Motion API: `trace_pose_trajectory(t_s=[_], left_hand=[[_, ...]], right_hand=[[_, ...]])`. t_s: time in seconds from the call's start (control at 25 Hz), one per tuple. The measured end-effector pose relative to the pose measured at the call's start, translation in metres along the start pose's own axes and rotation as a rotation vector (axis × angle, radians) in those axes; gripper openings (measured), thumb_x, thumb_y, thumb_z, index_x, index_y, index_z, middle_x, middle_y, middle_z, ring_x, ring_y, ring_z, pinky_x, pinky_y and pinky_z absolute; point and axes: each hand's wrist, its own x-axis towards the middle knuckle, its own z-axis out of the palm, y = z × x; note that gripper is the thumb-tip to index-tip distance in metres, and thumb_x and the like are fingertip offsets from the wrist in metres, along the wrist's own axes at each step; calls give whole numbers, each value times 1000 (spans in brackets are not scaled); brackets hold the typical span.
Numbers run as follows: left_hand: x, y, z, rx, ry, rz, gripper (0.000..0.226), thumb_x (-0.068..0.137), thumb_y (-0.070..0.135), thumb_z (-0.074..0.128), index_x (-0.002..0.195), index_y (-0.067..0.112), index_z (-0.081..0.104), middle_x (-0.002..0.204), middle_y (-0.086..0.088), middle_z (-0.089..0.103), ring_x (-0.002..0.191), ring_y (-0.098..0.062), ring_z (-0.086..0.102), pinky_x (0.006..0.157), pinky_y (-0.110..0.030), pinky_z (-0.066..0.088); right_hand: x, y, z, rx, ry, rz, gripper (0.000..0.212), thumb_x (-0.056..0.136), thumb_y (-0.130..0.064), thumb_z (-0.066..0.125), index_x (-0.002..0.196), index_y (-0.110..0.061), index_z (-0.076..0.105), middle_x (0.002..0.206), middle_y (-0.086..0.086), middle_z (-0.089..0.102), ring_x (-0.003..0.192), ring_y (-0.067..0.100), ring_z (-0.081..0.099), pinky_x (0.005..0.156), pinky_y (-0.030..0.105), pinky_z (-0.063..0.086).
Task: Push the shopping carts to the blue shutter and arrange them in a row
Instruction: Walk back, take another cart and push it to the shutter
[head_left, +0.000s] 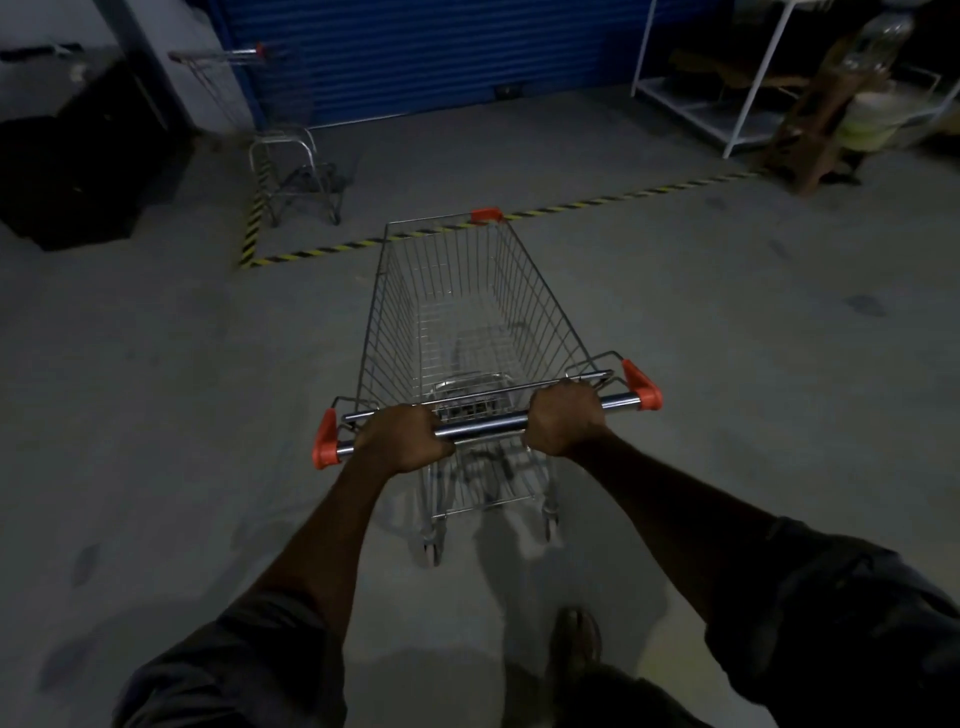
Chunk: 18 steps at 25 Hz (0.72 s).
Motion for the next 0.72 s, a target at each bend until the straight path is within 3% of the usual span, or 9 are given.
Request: trace_pose_trajectory(t_s=[0.08, 0.4, 0.56, 0.72], left_hand=[[42, -9, -10, 7, 12, -7, 50, 69, 66, 60, 98, 28, 75, 93, 0, 74, 84, -21, 69, 73, -30, 55], [203, -37, -53, 19, 52, -43, 43, 69, 65, 65, 94, 32, 75, 93, 2, 75, 88, -18, 70, 70, -28, 50], [276, -48, -71, 15, 90, -63, 46, 64, 65, 60, 95, 33, 72, 94, 4, 75, 89, -17, 70, 73, -29, 53], [349, -63, -88, -71, 178, 1, 41, 62, 56, 73, 91, 31, 60, 92, 10, 63, 91, -17, 62, 72, -29, 44]], right_hand=[[39, 9, 0, 13, 10, 28, 20, 84, -37, 58, 88, -19, 66, 99, 6, 74, 93, 28, 69, 88, 36, 46], [207, 59, -1, 72, -19, 0, 29, 84, -38, 57, 95, -15, 70, 100, 8, 73, 92, 30, 69, 84, 36, 51], [292, 86, 2, 96, -48, -48, 42, 82, -44, 52, 104, -14, 70, 107, 11, 72, 101, 33, 67, 88, 39, 51], [371, 113, 1, 134, -14, -115, 68, 76, -57, 50, 127, -14, 60, 127, 13, 57, 119, 33, 49, 100, 46, 44]])
